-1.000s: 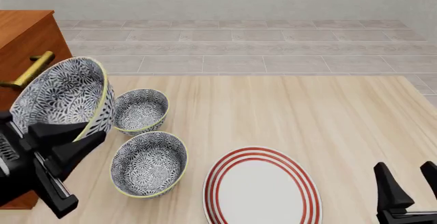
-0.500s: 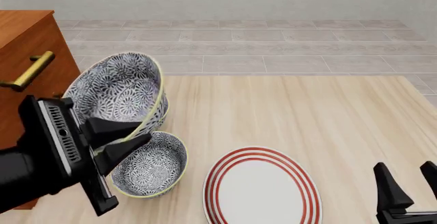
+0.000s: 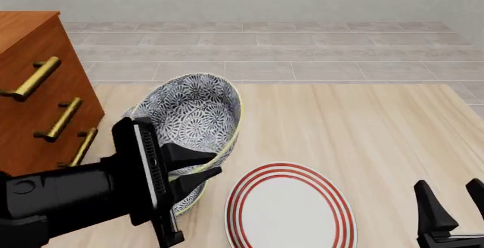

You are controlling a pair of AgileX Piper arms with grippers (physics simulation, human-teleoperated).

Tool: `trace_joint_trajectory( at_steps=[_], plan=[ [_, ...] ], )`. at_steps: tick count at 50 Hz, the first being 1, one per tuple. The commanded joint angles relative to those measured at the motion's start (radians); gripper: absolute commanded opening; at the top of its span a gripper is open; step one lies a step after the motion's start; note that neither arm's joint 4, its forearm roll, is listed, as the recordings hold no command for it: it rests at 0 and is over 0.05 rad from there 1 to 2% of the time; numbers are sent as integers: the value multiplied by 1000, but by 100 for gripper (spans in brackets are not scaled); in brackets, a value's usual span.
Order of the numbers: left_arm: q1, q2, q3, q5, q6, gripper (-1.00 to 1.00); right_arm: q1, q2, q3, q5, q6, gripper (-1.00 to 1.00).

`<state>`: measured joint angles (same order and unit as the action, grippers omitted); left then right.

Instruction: Put the bowl at the front on the plate.

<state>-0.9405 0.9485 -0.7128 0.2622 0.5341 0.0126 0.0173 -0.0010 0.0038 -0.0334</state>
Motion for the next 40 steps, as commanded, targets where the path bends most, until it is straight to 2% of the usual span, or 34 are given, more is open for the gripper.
trace_joint_trajectory(
  at_steps=[1,11,31,40],
  plan=[
    [-67,86,-20,-51,4,-100,-2,-4,0,3,2,100],
    [-101,131,-50,-58,-5,-100,-3,-9,-1,6,5,100],
    [-155,268,-38,-129,-4,-100,-4,-8,-1,3,6,100],
    [-193,333,-82,-126,-39,-100,-11,-9,-1,3,10,100]
  ],
)
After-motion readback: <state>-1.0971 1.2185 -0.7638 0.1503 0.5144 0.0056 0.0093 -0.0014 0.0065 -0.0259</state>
